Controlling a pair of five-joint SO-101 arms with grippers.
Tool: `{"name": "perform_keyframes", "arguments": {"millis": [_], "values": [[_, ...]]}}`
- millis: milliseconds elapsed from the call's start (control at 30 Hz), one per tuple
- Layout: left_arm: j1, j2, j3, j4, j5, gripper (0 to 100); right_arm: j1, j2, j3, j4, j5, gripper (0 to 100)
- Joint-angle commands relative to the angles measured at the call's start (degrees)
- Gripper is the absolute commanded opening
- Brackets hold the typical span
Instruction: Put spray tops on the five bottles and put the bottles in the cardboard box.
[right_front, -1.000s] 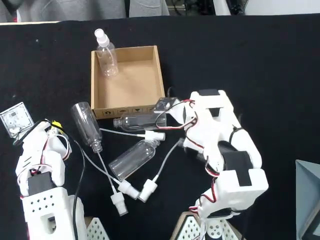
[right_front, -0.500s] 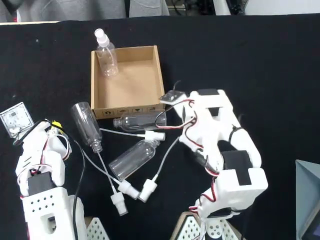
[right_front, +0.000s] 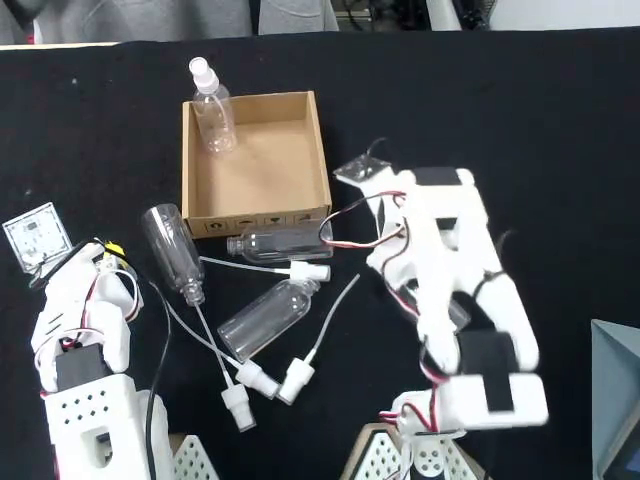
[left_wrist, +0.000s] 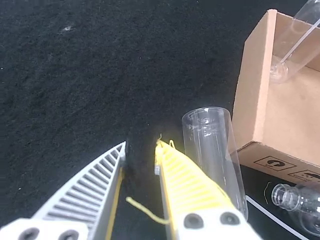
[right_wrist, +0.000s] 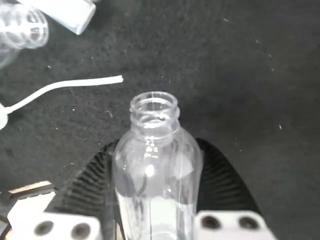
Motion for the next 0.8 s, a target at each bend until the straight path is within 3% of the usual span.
{"name": "perform_keyframes", "arguments": {"millis": [0,433,767], "values": [[0.0,-1.0,-0.9,-0.7,-0.7,9,1.1,-8.6,1.9,0.3,-3.0,9.3],[0.0,-1.0,-0.9,-0.7,-0.7,9,0.8,-20.9,3.2,-3.3,-13.2,9.3],[0.0,-1.0,-0.9,-0.8,-0.7,9,-4.6,-38.3,17.0,-13.5,-13.9,9.3]]}}
